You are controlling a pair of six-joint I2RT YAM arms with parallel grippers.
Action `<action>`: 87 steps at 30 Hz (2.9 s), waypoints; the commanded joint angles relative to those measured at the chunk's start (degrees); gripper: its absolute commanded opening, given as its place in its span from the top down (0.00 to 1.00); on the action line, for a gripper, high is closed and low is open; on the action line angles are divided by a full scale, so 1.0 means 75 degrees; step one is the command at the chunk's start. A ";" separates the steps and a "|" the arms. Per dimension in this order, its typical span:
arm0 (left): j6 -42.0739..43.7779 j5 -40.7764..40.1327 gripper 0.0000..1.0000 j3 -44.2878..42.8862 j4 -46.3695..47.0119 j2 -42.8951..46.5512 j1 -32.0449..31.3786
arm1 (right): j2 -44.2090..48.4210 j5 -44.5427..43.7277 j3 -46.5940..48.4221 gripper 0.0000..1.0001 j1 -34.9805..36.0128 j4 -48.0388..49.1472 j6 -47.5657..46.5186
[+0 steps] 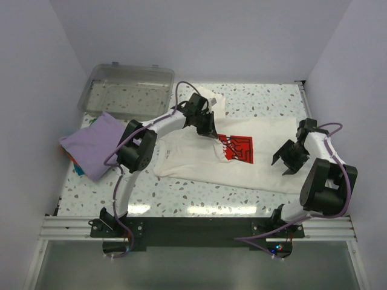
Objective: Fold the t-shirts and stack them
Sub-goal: Fold the tshirt
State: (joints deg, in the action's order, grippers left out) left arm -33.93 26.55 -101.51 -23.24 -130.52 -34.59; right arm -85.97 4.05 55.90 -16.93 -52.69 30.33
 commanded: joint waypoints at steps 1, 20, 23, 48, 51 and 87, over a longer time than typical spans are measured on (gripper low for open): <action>-0.0350 0.0281 1.00 -0.0398 0.0696 -0.0012 -0.0041 | -0.0068 0.0045 0.0000 0.39 0.0007 0.0087 -0.0118; -0.0890 0.0621 0.79 -0.0948 0.1178 -0.0621 -0.0040 | -0.0209 -0.0107 -0.0012 0.39 -0.0005 0.0134 -0.0129; -0.0890 0.0399 0.60 -0.1101 0.1177 -0.0516 -0.0041 | -0.0185 -0.0201 0.0047 0.39 0.0007 0.0122 -0.0176; 0.1161 -0.2414 0.39 0.4346 0.0766 0.3327 -0.0005 | -0.0828 -0.0552 0.0259 0.38 0.0183 0.0743 -0.0774; 0.1080 -0.2520 0.39 0.4944 0.0954 0.3597 -0.0017 | -0.1086 -0.0552 0.0071 0.38 0.0183 0.0849 -0.0821; -0.0702 -0.1466 0.38 0.8508 0.0639 0.5836 -0.1165 | -0.0232 0.0195 -0.1311 0.29 -0.0823 -0.0217 -0.0071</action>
State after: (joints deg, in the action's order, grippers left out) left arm -37.54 13.28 -40.58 -13.15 -85.47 -41.50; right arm -89.43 1.85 48.69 -19.79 -52.84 28.05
